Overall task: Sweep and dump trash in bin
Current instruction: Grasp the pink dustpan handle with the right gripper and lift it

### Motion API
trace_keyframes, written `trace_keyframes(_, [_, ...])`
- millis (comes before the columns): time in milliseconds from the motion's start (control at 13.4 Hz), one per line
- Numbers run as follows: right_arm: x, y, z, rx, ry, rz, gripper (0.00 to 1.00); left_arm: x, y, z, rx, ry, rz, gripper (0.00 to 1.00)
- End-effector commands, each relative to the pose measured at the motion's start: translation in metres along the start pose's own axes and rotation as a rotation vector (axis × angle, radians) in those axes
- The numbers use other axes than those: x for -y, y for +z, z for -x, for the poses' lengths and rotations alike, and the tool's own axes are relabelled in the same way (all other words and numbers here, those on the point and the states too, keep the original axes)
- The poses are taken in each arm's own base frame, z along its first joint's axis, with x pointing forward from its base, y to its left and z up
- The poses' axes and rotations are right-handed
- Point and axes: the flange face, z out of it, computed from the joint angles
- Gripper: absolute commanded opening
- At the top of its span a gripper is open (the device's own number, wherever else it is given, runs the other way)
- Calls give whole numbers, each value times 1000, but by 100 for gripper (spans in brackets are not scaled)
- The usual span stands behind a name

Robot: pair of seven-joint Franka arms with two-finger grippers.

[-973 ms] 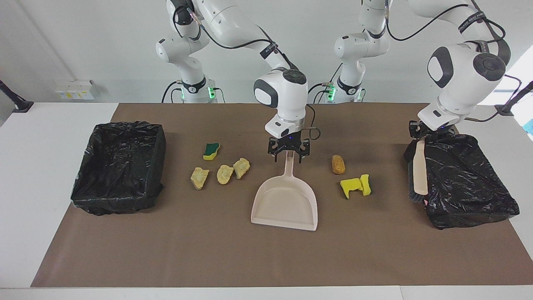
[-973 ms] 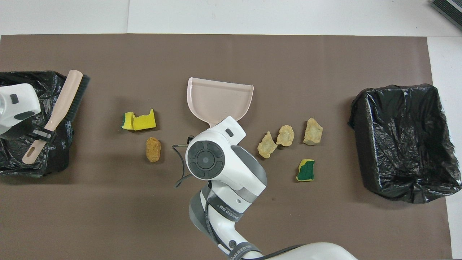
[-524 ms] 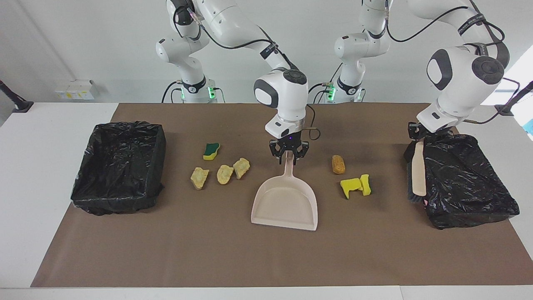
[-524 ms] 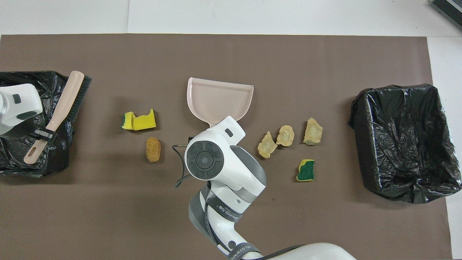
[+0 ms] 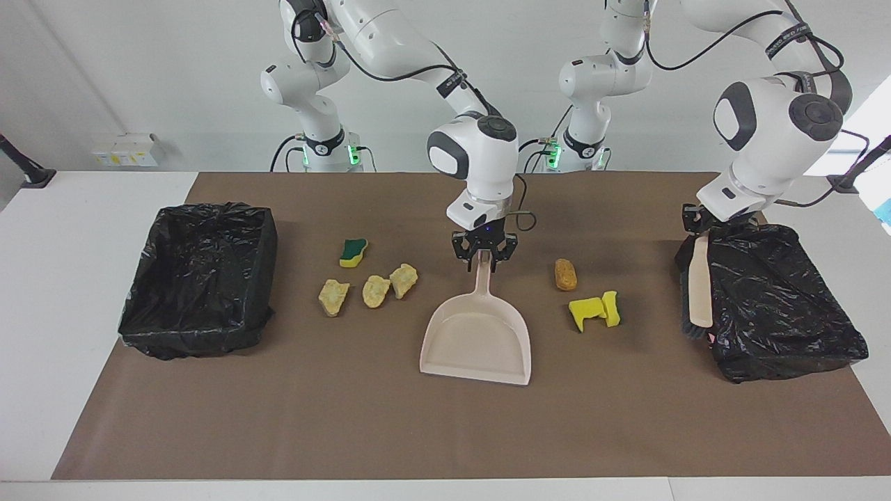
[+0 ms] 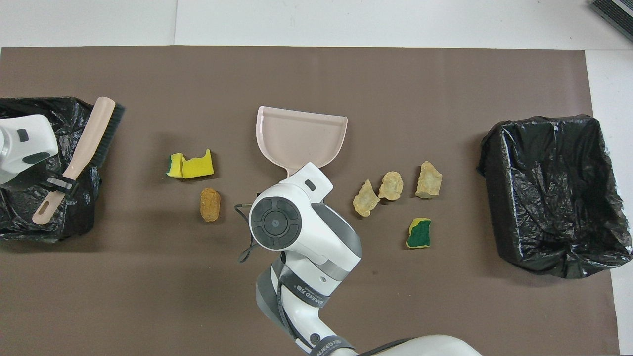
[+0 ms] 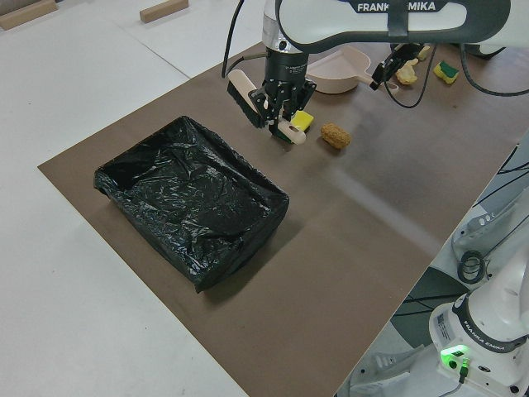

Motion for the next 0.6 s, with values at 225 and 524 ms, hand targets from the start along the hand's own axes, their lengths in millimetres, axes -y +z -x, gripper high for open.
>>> trace_keyframes(225, [-5,-11,-2,9,-38,17,0,4,-3,2,0,10,-15,0])
trace_keyframes(524, [-44,-82,-25,34,-91,-26,0,2,-3,0,-7,-21,-17,0])
